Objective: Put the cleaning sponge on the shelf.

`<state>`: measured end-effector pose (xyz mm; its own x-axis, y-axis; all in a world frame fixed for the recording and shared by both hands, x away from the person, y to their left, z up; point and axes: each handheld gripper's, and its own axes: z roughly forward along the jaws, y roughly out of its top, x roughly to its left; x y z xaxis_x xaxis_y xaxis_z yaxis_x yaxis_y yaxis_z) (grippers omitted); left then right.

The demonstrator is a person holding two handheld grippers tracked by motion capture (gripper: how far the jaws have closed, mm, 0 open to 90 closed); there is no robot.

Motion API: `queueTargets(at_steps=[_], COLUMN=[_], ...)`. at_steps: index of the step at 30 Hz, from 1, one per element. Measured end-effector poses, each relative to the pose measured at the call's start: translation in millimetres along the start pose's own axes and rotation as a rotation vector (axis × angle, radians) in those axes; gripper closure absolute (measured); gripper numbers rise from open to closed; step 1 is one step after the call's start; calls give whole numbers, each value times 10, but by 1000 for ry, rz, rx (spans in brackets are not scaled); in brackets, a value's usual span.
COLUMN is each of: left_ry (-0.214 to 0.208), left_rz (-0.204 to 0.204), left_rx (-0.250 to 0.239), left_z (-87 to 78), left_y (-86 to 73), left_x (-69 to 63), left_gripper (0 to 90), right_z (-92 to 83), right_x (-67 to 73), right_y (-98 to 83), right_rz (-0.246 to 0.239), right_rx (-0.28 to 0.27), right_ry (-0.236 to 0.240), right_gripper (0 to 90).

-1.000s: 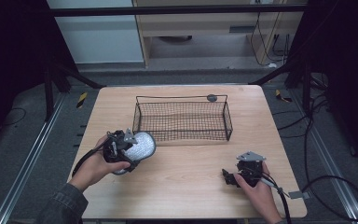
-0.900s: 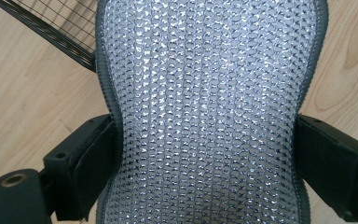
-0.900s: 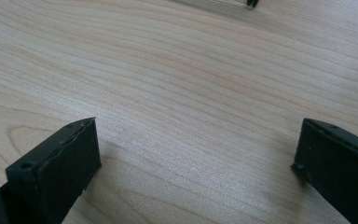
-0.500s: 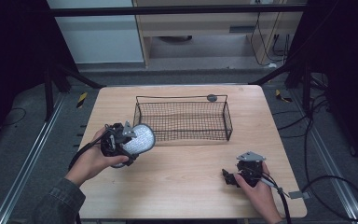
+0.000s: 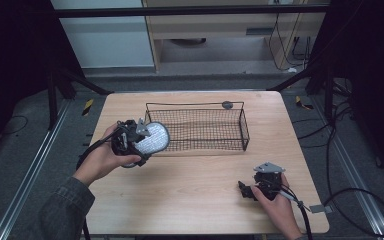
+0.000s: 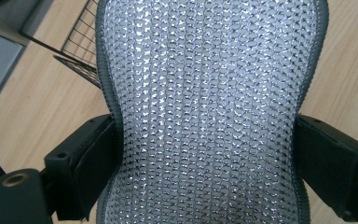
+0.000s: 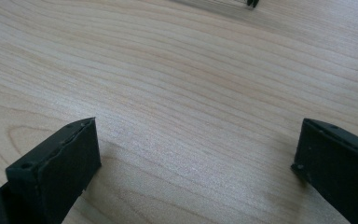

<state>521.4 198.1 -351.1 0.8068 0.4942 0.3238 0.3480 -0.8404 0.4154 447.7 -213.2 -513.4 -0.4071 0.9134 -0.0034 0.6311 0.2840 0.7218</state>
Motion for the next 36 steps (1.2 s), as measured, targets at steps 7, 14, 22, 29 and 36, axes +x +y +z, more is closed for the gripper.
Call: queueTargets(at_steps=[7,14,22,29,36], left_ry=[14,27,43,46,56], left_rz=[53,97,130,128,148], left_rx=[-2,16,24,20,13], left_z=[2,33,103,145,138], left_y=[211,413,561,618,694], left_x=[81,154,177,250,286], left_gripper=[94,94,94,94,94], right_z=[3,3,3,4,8], right_x=[-5,-3,-5,-5,-3], right_y=[2,2,3,4,7], right_rz=[-7,-4,-6,-7,-6], right_rx=[1,1,2,2,1], right_ry=[3,3,4,5,5], right_gripper=[4,4,4,3,4])
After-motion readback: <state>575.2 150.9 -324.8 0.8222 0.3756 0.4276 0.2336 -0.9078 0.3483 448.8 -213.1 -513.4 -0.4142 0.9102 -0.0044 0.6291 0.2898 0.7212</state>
